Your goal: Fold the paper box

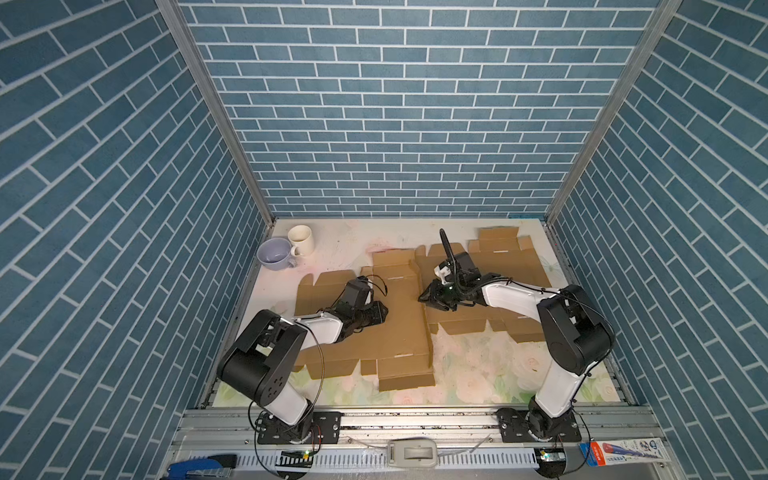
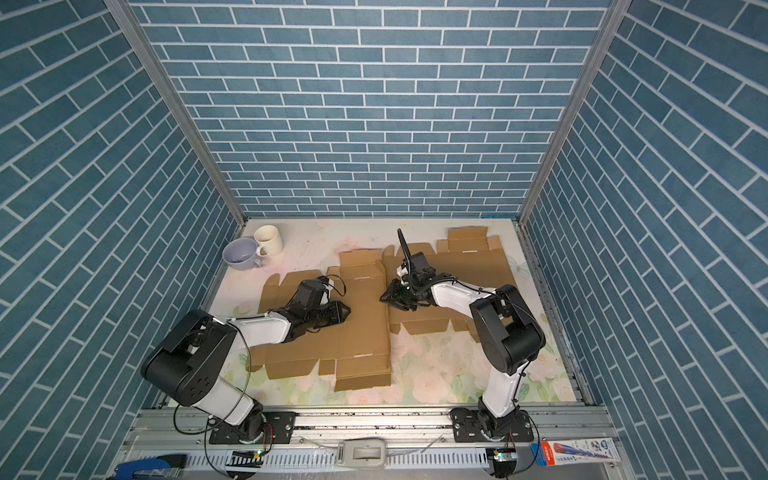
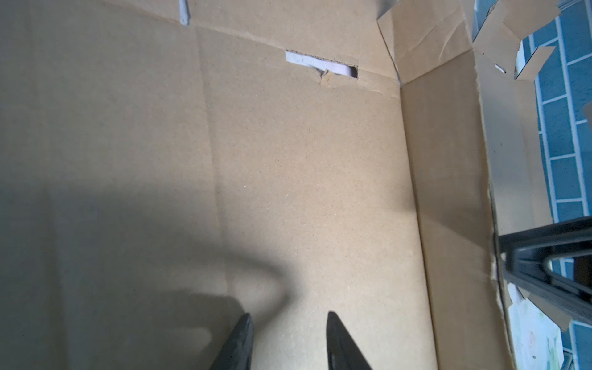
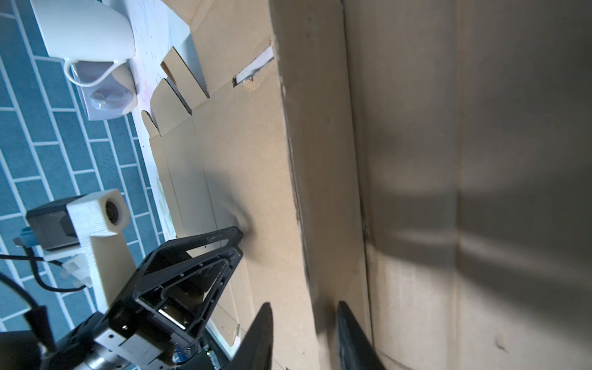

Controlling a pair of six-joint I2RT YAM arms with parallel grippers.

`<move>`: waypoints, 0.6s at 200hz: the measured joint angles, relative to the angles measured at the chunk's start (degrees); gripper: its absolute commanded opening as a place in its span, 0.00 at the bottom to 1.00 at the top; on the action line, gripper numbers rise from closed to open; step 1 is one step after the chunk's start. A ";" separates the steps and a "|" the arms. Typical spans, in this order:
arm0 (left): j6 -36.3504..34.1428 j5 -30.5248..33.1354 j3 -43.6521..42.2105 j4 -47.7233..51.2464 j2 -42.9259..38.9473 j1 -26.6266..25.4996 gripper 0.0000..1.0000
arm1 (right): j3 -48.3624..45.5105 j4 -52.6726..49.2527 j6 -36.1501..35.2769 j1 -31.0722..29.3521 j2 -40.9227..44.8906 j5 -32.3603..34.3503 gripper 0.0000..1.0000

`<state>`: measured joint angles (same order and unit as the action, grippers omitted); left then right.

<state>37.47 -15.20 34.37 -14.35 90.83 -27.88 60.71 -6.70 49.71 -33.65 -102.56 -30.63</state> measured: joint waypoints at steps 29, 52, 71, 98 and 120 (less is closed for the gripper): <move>0.31 0.09 -0.02 -0.11 0.00 -0.02 0.39 | -0.02 -0.13 -0.02 -0.09 0.17 0.31 0.28; 0.28 0.11 -0.02 -0.11 0.00 -0.07 0.39 | -0.02 -0.13 -0.02 -0.11 0.57 0.50 0.28; 0.28 0.07 -0.02 -0.24 0.11 -0.07 0.39 | -0.09 -0.07 0.02 -0.17 1.01 0.63 0.28; 0.28 -0.24 -0.02 -0.90 0.46 -0.13 0.39 | -0.11 0.22 0.76 -0.63 1.44 1.33 0.34; 0.31 -0.52 -0.02 -1.64 0.85 -0.17 0.39 | -0.11 -0.63 0.81 -1.38 1.44 4.26 0.36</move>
<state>37.78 -15.73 34.35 -15.99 91.68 -28.05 60.60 -7.33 50.52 -35.03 -101.12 -26.37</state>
